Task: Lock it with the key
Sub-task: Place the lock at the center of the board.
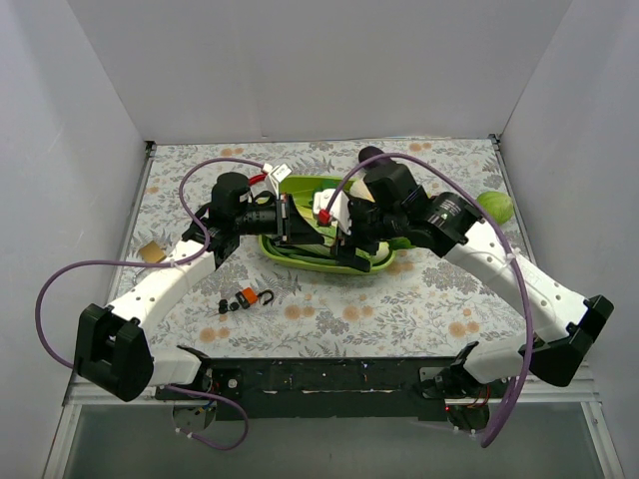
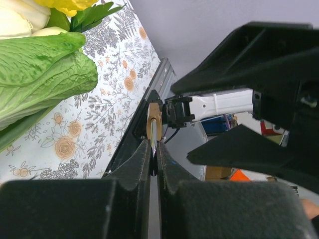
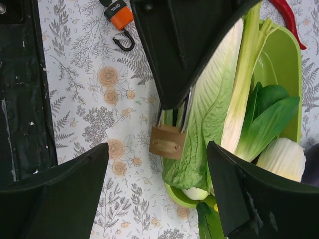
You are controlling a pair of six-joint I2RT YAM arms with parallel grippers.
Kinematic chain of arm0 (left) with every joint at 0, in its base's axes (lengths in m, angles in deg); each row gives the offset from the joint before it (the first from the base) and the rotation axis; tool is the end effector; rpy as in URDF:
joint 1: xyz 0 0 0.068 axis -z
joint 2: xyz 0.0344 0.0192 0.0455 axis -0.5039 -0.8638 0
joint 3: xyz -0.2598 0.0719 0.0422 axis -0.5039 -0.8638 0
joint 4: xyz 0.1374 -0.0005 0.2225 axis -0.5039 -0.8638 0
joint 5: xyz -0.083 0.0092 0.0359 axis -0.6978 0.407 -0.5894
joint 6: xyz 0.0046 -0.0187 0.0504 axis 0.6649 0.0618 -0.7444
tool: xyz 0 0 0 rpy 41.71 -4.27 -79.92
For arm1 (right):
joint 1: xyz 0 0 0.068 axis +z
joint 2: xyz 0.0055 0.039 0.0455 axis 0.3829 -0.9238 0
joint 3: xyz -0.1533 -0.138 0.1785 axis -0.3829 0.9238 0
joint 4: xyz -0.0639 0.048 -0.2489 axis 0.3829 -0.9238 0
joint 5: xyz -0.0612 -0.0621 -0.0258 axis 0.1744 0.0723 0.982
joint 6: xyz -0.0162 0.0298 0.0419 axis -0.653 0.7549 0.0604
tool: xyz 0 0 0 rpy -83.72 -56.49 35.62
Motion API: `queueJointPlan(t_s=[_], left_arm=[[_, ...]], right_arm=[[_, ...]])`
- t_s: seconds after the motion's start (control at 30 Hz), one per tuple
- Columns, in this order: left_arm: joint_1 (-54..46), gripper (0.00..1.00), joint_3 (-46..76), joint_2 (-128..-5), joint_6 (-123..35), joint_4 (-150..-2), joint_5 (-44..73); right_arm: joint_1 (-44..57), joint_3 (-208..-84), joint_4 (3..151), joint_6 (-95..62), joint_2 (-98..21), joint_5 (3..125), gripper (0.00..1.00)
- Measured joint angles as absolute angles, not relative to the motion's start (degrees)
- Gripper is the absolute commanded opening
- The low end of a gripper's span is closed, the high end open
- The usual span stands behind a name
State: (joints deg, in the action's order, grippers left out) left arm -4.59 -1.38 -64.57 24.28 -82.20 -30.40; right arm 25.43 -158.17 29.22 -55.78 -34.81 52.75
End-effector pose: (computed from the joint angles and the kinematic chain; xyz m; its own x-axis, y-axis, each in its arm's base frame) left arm 0.2456 -0.1497 0.3133 -0.9736 -0.1855 0.1327 -0.1693 0.1983 -0.9654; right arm 0.1772 0.2133 0.4072 0.1222 -0.6300 -0.7669 -0.9574 0.1288 -0.2584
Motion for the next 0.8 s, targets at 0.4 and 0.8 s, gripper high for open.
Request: queueJointPlan(t_s=[0.4,0.8], left_arm=[[-4.56,0.00,-1.69,-64.57,26.86,-80.87,-30.58],[-4.61,0.00,-2.52,-64.38,27.65,-79.32,-30.34]], right_arm=[[30.50,-157.10,32.56,-56.67,-37.10,62.67,0.69],[30.57,-154.95,33.11,-56.96,-37.23,65.97,0.29]])
